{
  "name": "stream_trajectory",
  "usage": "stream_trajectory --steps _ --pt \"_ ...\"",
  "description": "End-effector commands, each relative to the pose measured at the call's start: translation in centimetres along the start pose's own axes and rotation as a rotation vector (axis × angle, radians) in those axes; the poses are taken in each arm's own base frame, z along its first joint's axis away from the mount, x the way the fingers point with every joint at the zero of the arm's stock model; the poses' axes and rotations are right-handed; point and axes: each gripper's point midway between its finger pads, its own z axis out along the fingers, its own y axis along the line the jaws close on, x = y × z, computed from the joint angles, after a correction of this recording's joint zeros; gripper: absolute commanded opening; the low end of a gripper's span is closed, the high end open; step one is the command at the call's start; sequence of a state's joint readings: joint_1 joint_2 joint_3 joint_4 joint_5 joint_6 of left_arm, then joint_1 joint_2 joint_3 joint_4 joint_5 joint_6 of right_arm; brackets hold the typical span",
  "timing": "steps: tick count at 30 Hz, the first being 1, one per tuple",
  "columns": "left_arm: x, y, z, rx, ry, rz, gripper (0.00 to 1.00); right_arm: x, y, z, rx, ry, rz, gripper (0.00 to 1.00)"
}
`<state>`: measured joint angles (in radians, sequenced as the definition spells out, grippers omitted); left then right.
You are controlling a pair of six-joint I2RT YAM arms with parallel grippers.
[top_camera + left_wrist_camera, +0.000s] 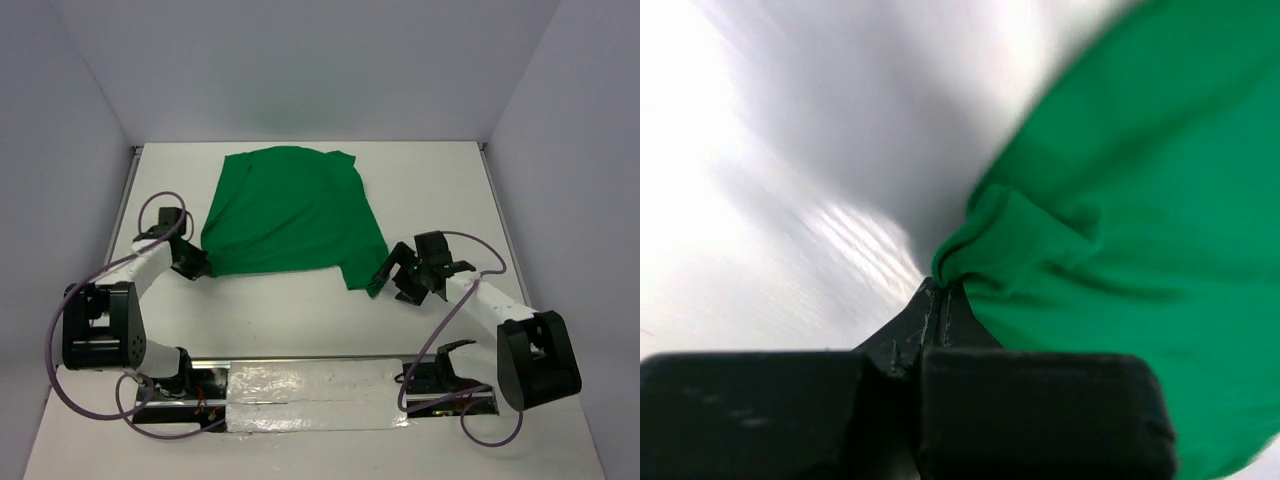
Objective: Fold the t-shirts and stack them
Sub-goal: Flatten out the tshirt
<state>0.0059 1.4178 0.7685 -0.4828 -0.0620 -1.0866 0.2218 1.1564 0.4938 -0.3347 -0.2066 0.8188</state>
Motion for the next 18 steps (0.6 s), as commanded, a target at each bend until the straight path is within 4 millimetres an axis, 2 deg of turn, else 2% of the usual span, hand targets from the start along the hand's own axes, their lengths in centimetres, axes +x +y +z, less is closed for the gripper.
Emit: stream_trajectory --steps 1,2,4,5,9,10,12,16,18 --pt "-5.9 0.2 -1.0 0.012 -0.119 -0.065 0.0 -1.0 2.1 1.0 -0.086 -0.015 0.039 0.91" --pt "-7.2 -0.5 -1.3 0.03 -0.126 -0.076 0.0 -1.4 2.3 1.1 -0.089 -0.021 0.035 0.91" --pt "-8.4 0.1 -0.3 0.003 -0.097 -0.086 0.0 -2.0 2.1 1.3 -0.073 -0.038 0.036 0.89" --pt "-9.4 -0.8 -0.5 0.018 -0.105 -0.081 0.0 -2.3 2.2 1.4 -0.074 -0.046 0.032 0.88" --pt "-9.7 -1.5 1.0 0.005 -0.059 -0.055 0.0 -2.7 2.1 2.3 -0.042 -0.038 -0.005 0.79" --pt "-9.7 -1.6 1.1 0.005 -0.057 -0.053 0.0 -2.4 2.6 2.4 -0.035 -0.031 -0.034 0.76" --pt "-9.7 -1.5 1.3 -0.002 -0.053 -0.046 0.0 -1.6 2.5 2.8 0.009 -0.011 -0.096 0.76" --pt "-9.1 -1.1 1.2 -0.002 -0.044 -0.045 0.0 1.9 2.8 2.8 0.067 0.048 -0.224 0.92" --pt "-9.0 -1.1 0.9 0.004 -0.046 -0.047 0.0 2.8 2.4 2.6 0.083 0.063 -0.212 0.94"
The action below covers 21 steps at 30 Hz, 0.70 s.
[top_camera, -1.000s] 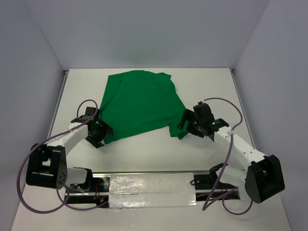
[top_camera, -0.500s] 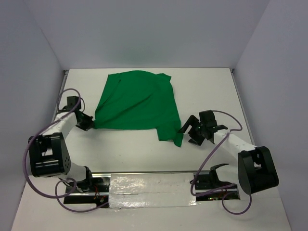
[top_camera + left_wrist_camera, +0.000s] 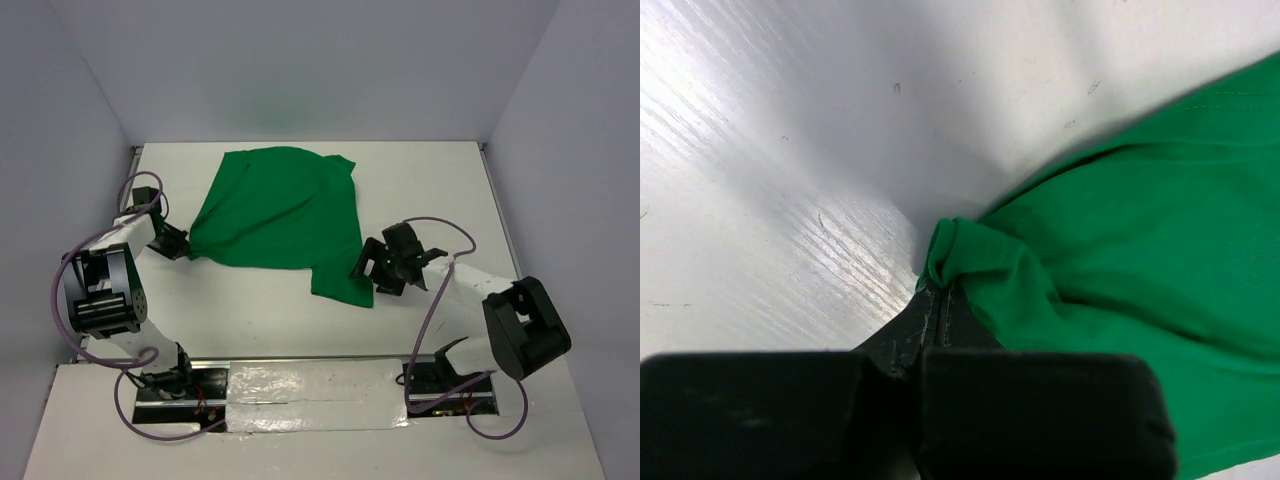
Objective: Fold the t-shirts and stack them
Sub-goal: Flatten out the tshirt
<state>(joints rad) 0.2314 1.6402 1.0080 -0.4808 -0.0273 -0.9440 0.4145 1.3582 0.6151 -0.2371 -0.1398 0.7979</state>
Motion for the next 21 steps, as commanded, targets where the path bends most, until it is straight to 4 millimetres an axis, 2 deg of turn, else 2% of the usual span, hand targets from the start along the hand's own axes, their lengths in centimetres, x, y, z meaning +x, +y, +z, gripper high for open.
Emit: stream_trajectory --steps 1,4,7,9,10,12,16,18,19,21 --pt "0.4 -0.1 -0.9 0.023 0.007 0.019 0.0 2.5 -2.4 -0.3 0.113 0.051 -0.018 0.95" --pt "0.6 0.1 -1.1 0.023 0.007 0.017 0.0 3.2 -3.3 -0.9 0.137 0.035 0.066 0.96" --pt "0.7 0.3 -1.7 0.028 0.003 0.02 0.0 3.8 -2.2 -1.4 0.073 0.038 0.191 0.97" --pt "0.6 0.2 -2.3 0.037 -0.005 0.025 0.0 4.2 -0.3 -1.4 -0.008 0.057 0.297 0.96" --pt "0.5 0.1 -2.4 0.043 -0.01 0.024 0.0 5.0 -0.5 -1.0 -0.008 0.077 0.326 0.96" --pt "0.4 0.0 -2.8 0.05 -0.016 0.025 0.0 5.2 -0.1 -0.4 0.001 0.069 0.372 0.96" --pt "0.2 -0.3 -3.2 0.055 -0.022 0.032 0.0 3.7 0.2 1.4 0.033 0.018 0.421 0.95" --pt "0.2 -0.3 -3.3 0.056 -0.021 0.038 0.0 2.9 1.0 1.9 0.011 -0.007 0.44 0.94" --pt "0.1 -0.3 -3.3 0.057 -0.023 0.036 0.0 2.5 0.5 2.4 0.036 -0.036 0.445 0.93" --pt "0.3 -0.2 -3.3 0.055 -0.02 0.038 0.0 1.8 0.8 2.8 0.035 -0.064 0.449 0.88"
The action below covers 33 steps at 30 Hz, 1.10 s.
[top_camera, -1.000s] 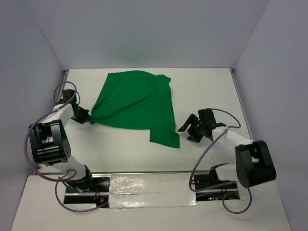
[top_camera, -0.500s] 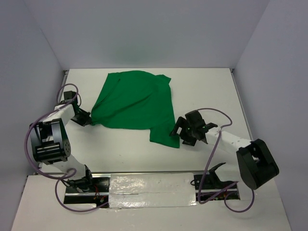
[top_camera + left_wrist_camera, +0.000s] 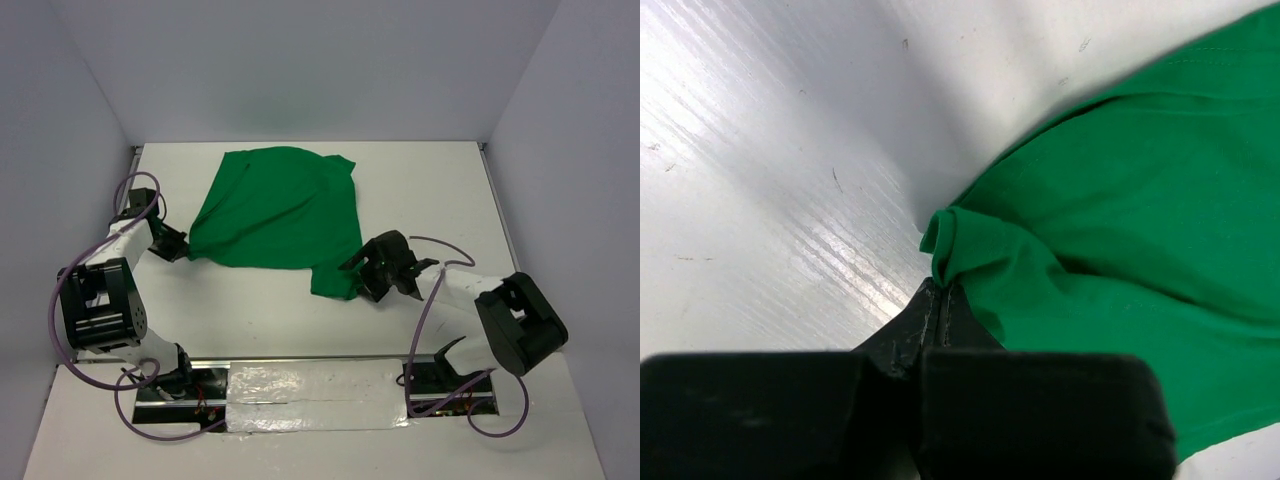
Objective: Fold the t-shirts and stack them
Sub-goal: Flatten out the tshirt
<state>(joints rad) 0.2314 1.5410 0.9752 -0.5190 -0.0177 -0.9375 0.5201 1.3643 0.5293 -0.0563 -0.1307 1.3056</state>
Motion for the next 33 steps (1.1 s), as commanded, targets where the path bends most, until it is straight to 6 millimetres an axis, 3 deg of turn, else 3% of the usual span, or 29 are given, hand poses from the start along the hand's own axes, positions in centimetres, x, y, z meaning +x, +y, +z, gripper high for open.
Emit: stream_trajectory --steps 1,5,6,10,11,12,13,17,20,21,22,23,24,25,26,27,28,30,32,33 --pt "-0.2 -0.5 -1.0 0.026 -0.008 0.032 0.0 -1.4 -2.9 1.8 0.118 -0.099 0.038 0.86" --pt "0.0 -0.6 -1.0 0.032 0.004 0.03 0.0 -1.7 -3.0 2.1 0.122 -0.133 0.043 0.63" --pt "0.1 -0.5 -0.9 0.031 0.005 0.029 0.0 -1.7 -3.2 2.1 0.126 -0.137 0.042 0.49" --pt "0.2 -0.4 -0.9 0.033 0.005 0.028 0.0 -2.1 -2.8 2.0 0.127 -0.164 0.011 0.2" --pt "0.3 -0.4 -1.0 0.034 0.006 0.026 0.0 -2.4 -2.7 2.0 0.127 -0.172 0.006 0.07" --pt "0.3 -0.3 -1.0 0.033 0.007 0.025 0.0 -2.6 -2.1 1.9 0.122 -0.178 -0.002 0.01" --pt "0.4 -0.4 -1.2 0.037 0.009 0.026 0.0 -2.8 -1.8 1.8 0.12 -0.185 -0.021 0.0" --pt "-0.4 -2.5 -3.5 0.106 -0.004 0.038 0.0 -5.0 2.7 -0.8 0.046 -0.278 -0.112 0.0" --pt "-2.2 -6.4 -8.2 0.222 -0.055 0.075 0.0 -8.4 10.4 -7.2 -0.089 -0.425 -0.203 0.0" --pt "-3.3 -8.7 -11.6 0.292 -0.104 0.096 0.0 -9.9 12.4 -10.2 -0.13 -0.516 -0.254 0.0" --pt "-3.8 -9.9 -13.1 0.325 -0.125 0.105 0.0 -10.6 14.0 -12.3 -0.161 -0.563 -0.281 0.0" --pt "-4.2 -11.1 -15.6 0.381 -0.155 0.119 0.0 -11.4 17.1 -15.8 -0.223 -0.622 -0.292 0.0" --pt "-5.4 -13.1 -19.3 0.461 -0.214 0.129 0.0 -11.9 18.6 -18.6 -0.268 -0.673 -0.308 0.0" --pt "-5.5 -14.1 -22.1 0.525 -0.25 0.142 0.0 -12.7 19.6 -20.8 -0.28 -0.732 -0.344 0.0" --pt "-5.8 -14.8 -24.1 0.57 -0.274 0.145 0.0 -13.1 21.9 -24.5 -0.347 -0.784 -0.343 0.0" --pt "-6.1 -16.2 -28.0 0.664 -0.312 0.151 0.0 -13.2 22.9 -27.2 -0.391 -0.827 -0.352 0.0" --pt "-6.0 -16.7 -30.9 0.733 -0.344 0.161 0.0 -13.4 23.6 -29.2 -0.412 -0.867 -0.377 0.0" --pt "-5.7 -17.7 -36.4 0.867 -0.39 0.172 0.0 -13.8 25.2 -35.5 -0.51 -0.965 -0.355 0.0" --pt "-5.3 -17.6 -42.0 0.99 -0.462 0.183 0.0 -13.8 26.2 -40.5 -0.59 -1.045 -0.351 0.0" --pt "-5.0 -17.5 -43.8 1.033 -0.477 0.188 0.0 -13.6 26.1 -43.0 -0.631 -1.08 -0.34 0.0"
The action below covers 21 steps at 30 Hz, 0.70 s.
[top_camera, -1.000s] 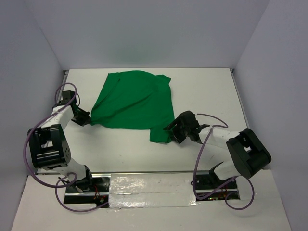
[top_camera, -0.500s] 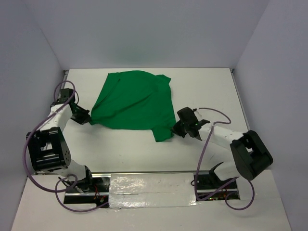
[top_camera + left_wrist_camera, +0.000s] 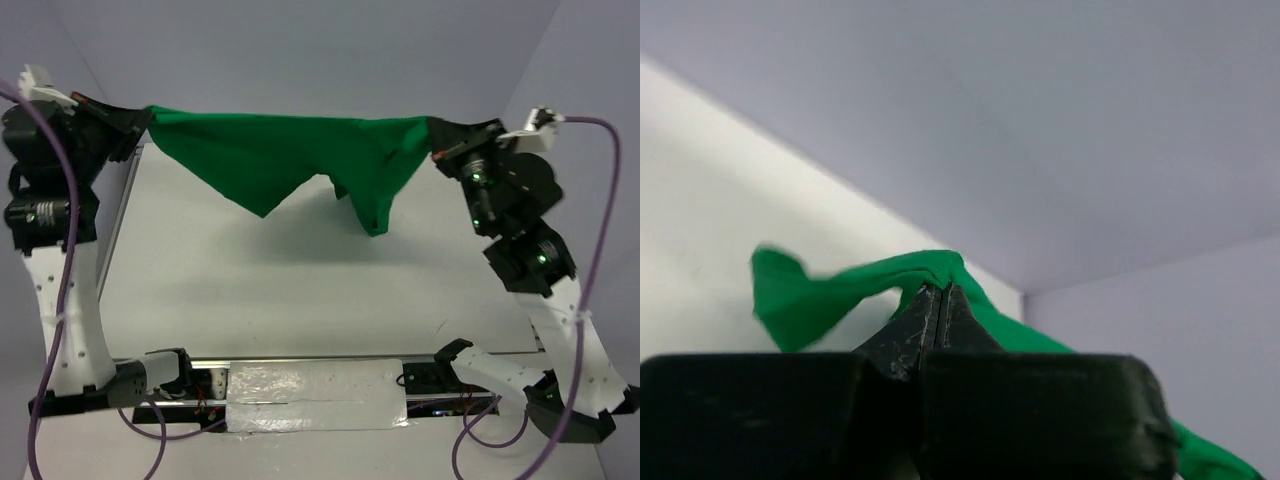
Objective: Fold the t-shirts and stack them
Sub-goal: Flatten out the tshirt
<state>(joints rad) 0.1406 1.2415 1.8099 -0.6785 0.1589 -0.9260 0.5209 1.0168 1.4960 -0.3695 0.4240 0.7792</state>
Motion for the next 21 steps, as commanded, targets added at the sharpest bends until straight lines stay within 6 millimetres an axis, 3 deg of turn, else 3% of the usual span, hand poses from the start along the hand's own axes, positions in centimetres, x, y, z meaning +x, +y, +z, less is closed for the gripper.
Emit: stream_trajectory --steps 1,2,6,10,12,14,17,21 --pt "-1.9 -5.9 -5.5 0.19 -0.063 0.01 0.0 -6.6 1.4 -3.2 -0.013 -0.166 -0.076 0.0" --pt "-2.9 -7.5 -7.3 0.239 -0.102 0.023 0.0 -9.0 2.8 -4.9 -0.061 -0.219 -0.054 0.0" --pt "-4.1 -11.3 -13.3 0.363 -0.192 0.054 0.0 -14.1 5.6 -9.3 -0.166 -0.318 -0.052 0.0" --pt "-4.7 -13.2 -17.6 0.446 -0.248 0.069 0.0 -18.4 7.2 -14.2 -0.25 -0.405 -0.034 0.0" --pt "-4.8 -13.7 -19.3 0.47 -0.272 0.073 0.0 -19.8 7.1 -16.4 -0.269 -0.445 -0.029 0.0" --pt "-4.9 -13.9 -20.2 0.479 -0.284 0.072 0.0 -20.9 6.7 -18.4 -0.281 -0.48 -0.013 0.0" --pt "-4.4 -13.8 -20.9 0.49 -0.273 0.063 0.0 -21.6 5.7 -19.5 -0.257 -0.505 -0.017 0.0" --pt "-3.0 -12.6 -20.1 0.467 -0.222 0.043 0.0 -20.5 4.2 -18.5 -0.186 -0.481 -0.046 0.0"
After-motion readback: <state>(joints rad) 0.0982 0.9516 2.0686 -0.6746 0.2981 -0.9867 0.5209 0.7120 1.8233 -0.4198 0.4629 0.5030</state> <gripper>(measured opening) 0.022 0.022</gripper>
